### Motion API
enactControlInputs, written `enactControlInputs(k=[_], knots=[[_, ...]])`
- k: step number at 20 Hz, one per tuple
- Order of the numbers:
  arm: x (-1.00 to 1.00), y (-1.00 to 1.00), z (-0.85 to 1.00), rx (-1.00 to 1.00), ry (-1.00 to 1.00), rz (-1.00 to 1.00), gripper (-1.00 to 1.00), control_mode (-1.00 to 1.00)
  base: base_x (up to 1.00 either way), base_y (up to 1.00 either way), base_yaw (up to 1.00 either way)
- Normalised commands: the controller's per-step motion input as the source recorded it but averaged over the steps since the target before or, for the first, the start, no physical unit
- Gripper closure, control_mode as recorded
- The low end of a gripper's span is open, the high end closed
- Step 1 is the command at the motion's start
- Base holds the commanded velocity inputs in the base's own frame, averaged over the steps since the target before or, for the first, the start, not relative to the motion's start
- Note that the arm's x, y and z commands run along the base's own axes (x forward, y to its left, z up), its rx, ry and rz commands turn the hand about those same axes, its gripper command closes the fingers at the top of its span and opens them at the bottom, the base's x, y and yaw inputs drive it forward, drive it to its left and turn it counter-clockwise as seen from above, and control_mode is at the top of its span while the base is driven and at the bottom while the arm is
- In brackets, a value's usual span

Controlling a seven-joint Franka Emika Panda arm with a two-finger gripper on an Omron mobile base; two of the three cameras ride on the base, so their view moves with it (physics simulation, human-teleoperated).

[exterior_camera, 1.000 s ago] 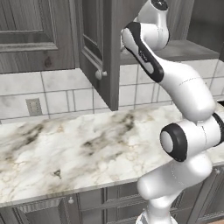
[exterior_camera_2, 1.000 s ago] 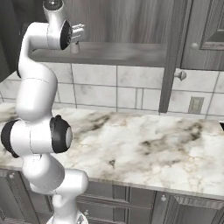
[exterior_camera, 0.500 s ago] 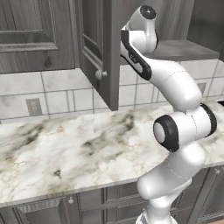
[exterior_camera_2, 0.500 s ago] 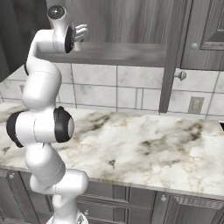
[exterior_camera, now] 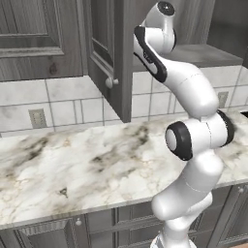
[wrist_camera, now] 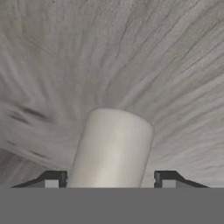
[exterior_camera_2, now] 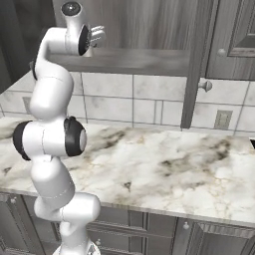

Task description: Move the shaker and ketchup from the cabinet to the dining counter.

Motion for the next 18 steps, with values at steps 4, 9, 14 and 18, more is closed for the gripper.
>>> enactControlInputs(k=[4, 9, 14, 18], knots=[[-0.04, -0.13, 0.02, 0.04, 0.01, -0.02, 1.0, -1.0, 0.0, 0.0, 0.0], [-0.71, 0.0, 0.07, 0.0, -0.05, -0.12, 1.0, -1.0, 0.0, 0.0, 0.0], [-1.0, 0.0, 0.0, 0.0, -0.06, -0.24, 1.0, -1.0, 0.0, 0.0, 0.0], [-1.0, 0.0, 0.0, 0.01, 0.0, -0.31, 1.0, -1.0, 0.0, 0.0, 0.0]])
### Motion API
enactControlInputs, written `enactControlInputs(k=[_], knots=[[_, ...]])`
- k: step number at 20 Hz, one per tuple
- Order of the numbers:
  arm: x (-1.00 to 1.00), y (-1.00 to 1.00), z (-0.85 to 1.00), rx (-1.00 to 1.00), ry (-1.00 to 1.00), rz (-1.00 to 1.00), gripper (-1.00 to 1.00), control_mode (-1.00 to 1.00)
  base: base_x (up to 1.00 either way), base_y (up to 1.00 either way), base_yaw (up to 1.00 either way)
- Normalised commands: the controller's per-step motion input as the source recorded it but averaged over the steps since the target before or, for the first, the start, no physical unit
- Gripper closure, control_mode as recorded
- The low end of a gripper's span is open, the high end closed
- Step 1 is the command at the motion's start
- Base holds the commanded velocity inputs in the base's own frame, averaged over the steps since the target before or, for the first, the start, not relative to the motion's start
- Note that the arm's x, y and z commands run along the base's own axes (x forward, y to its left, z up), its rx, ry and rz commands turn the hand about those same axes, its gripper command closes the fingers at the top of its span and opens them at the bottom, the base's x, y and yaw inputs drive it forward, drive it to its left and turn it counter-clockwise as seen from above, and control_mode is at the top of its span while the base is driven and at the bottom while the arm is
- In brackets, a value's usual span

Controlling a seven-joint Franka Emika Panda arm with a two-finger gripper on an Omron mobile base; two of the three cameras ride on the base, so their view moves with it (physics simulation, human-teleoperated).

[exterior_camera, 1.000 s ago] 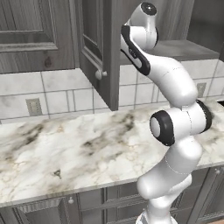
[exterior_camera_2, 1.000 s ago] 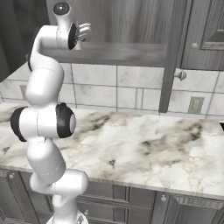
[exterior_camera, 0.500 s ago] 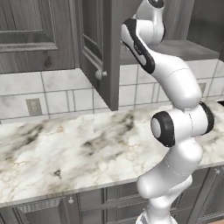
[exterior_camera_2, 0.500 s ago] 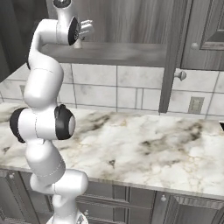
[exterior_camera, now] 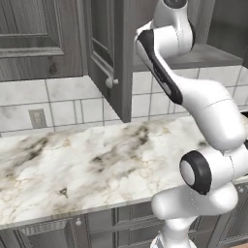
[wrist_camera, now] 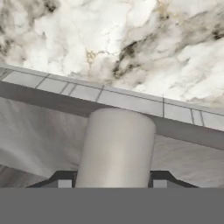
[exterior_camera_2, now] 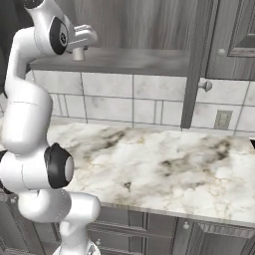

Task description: Move the shaker and ketchup from the cabinet to the dining counter.

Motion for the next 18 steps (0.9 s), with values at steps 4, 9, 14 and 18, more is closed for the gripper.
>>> enactControlInputs(k=[4, 9, 14, 18], knots=[[-1.0, 0.0, 0.0, 0.04, 0.0, -0.25, 1.0, -1.0, 0.0, 0.0, 0.0], [-0.6, -0.19, -0.12, 0.06, -0.16, -0.08, 1.0, -1.0, 0.0, 0.0, 0.0], [-0.62, -0.24, -0.07, 0.09, -0.21, 0.0, 1.0, -1.0, 0.0, 0.0, 0.0], [-0.33, -0.04, 0.0, 0.01, -0.03, 0.0, 1.0, 1.0, -0.4, 0.0, 0.0]])
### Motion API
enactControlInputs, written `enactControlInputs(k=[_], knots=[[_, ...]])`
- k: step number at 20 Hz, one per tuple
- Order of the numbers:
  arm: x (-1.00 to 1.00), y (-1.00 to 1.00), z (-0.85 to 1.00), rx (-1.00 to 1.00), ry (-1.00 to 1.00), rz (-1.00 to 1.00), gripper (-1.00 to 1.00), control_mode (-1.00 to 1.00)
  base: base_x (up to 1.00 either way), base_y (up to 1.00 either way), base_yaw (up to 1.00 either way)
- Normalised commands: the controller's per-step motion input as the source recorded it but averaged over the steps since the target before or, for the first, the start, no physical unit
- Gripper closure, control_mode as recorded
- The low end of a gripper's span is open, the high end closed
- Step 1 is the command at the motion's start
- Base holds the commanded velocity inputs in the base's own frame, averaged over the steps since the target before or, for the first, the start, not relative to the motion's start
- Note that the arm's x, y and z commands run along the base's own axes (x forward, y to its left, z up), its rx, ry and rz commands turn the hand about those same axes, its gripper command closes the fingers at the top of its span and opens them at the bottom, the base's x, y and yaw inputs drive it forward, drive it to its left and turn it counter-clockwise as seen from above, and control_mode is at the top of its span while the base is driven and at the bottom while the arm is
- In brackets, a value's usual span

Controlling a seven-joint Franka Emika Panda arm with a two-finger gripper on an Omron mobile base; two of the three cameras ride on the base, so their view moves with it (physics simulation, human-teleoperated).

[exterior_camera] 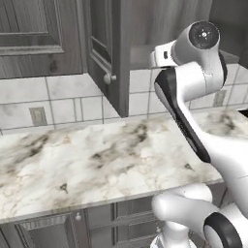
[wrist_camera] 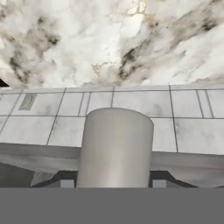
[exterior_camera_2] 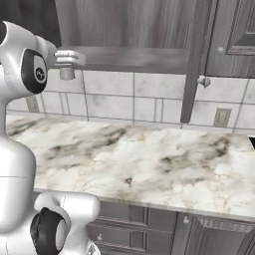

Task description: Move the shaker and ketchup from the cabinet to the dining counter.

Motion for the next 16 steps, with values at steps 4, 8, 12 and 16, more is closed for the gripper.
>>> enactControlInputs(k=[4, 8, 12, 16], knots=[[0.0, 0.0, 0.0, 0.0, 0.0, 0.0, 1.0, 1.0, -0.94, 0.0, 0.0], [0.0, 0.0, 0.0, 0.0, 0.0, 0.0, 1.0, 1.0, -1.0, 0.0, -0.08], [0.0, 0.0, 0.0, 0.0, 0.0, 0.0, 1.0, 1.0, -1.0, 0.0, -0.25], [0.0, 0.0, 0.0, 0.0, 0.0, 0.0, 1.0, 1.0, -1.0, 0.0, -0.39]])
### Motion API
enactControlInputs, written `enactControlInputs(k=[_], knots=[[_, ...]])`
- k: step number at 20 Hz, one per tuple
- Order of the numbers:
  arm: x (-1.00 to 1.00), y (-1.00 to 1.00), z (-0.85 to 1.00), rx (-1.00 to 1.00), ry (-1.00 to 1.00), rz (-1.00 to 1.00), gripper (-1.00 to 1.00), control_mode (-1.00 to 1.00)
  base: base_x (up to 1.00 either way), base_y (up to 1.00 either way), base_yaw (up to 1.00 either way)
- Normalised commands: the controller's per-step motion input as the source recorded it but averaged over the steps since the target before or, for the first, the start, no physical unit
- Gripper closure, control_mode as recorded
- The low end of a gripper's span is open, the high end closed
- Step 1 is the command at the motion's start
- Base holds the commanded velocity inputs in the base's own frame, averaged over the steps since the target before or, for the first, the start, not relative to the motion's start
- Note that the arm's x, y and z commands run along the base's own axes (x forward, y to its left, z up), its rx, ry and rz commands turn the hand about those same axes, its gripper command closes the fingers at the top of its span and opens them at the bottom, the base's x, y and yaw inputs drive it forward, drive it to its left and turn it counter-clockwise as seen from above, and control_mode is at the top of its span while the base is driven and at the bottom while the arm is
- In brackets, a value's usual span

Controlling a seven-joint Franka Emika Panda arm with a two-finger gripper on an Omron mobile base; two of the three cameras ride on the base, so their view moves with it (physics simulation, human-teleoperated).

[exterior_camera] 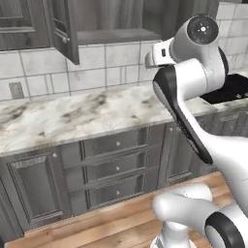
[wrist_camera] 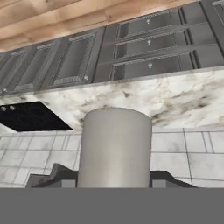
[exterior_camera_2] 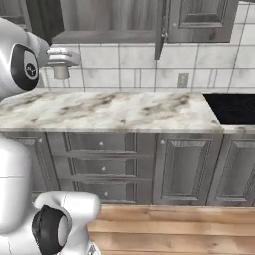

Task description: Move the shaker and ketchup from the cabinet to the dining counter.

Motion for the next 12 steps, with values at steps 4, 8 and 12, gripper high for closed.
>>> enactControlInputs(k=[4, 8, 12], knots=[[0.0, 0.0, 0.0, 0.0, 0.0, 0.0, 1.0, 1.0, -0.93, 0.05, -0.48], [0.0, 0.0, 0.0, 0.0, 0.0, 0.0, 1.0, 1.0, -0.97, 0.19, -0.52], [0.0, 0.0, 0.0, 0.0, 0.0, 0.0, 1.0, 1.0, -1.0, 0.3, -0.5]])
